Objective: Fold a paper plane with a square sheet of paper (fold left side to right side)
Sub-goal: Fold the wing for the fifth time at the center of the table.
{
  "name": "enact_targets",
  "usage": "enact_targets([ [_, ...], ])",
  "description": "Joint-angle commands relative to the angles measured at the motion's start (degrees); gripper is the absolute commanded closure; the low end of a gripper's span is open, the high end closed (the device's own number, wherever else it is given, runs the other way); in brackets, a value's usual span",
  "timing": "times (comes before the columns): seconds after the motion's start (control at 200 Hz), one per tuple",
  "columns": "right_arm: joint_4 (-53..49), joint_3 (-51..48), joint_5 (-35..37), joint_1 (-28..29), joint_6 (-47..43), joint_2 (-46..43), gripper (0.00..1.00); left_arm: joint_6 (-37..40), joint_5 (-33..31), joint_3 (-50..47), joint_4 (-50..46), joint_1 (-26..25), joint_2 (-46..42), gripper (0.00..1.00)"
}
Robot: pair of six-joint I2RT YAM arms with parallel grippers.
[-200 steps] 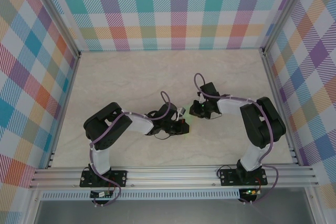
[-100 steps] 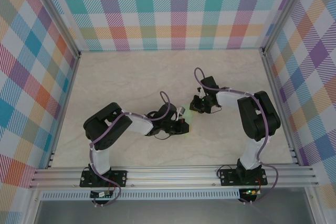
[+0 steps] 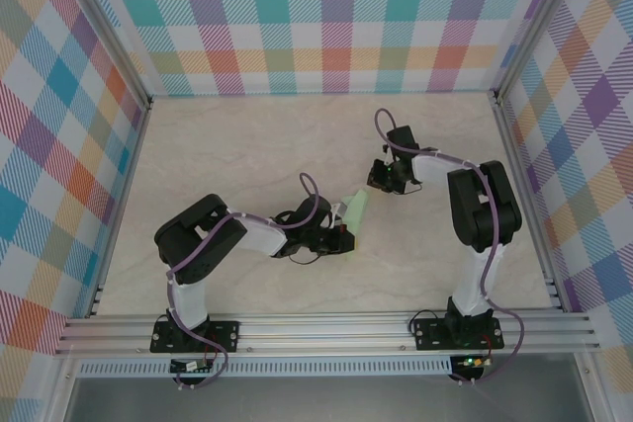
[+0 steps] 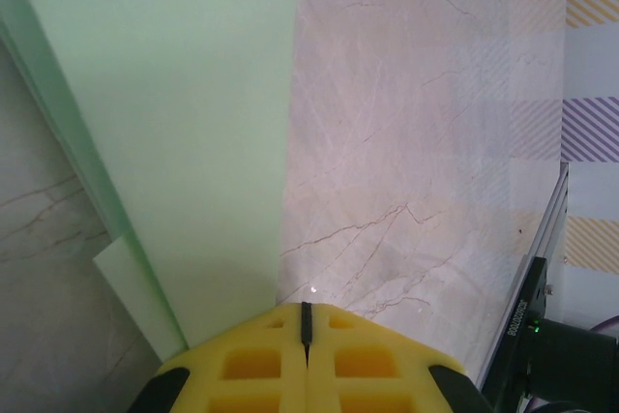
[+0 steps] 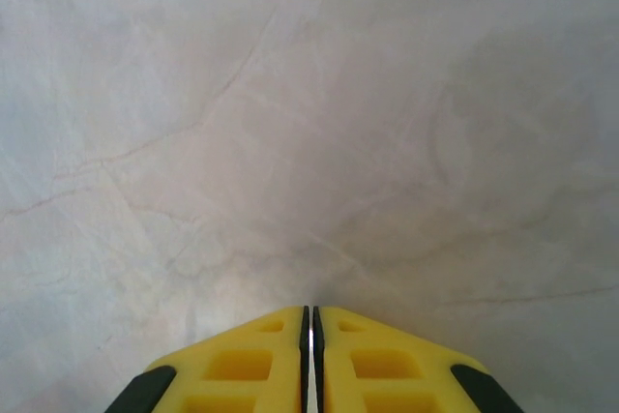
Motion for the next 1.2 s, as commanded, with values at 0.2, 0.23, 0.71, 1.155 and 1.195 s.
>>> enact_targets([
  [0.2,3.16,-8.99,-8.26,1.10,0.39,-14.43,0.87,-0.60,-0.45,-1.29,-7.35,-1.28,-0.34,1.00],
  [0.23,4.44,-10.86,-9.64,1.73,1.47,-15.55,0.87,-0.51,-0.38,-1.17,-7.35,-1.31,-0.37,1.00],
  [0.71,8.48,-13.10,-9.79,8.21,5.62,-5.64,0.87,0.08,0.34,-2.01,-8.59,-1.50,-1.97,1.00],
  [1.155,2.04,-10.85,-3.69,8.12,2.91,-3.47,0.87,2.12,2.10,-4.89,-13.20,-3.08,-4.82,1.00],
  [1.195,1.84,-10.73,-3.61,8.12,2.82,-3.44,0.87,2.12,2.11,-5.30,-13.37,-3.24,-5.13,1.00],
])
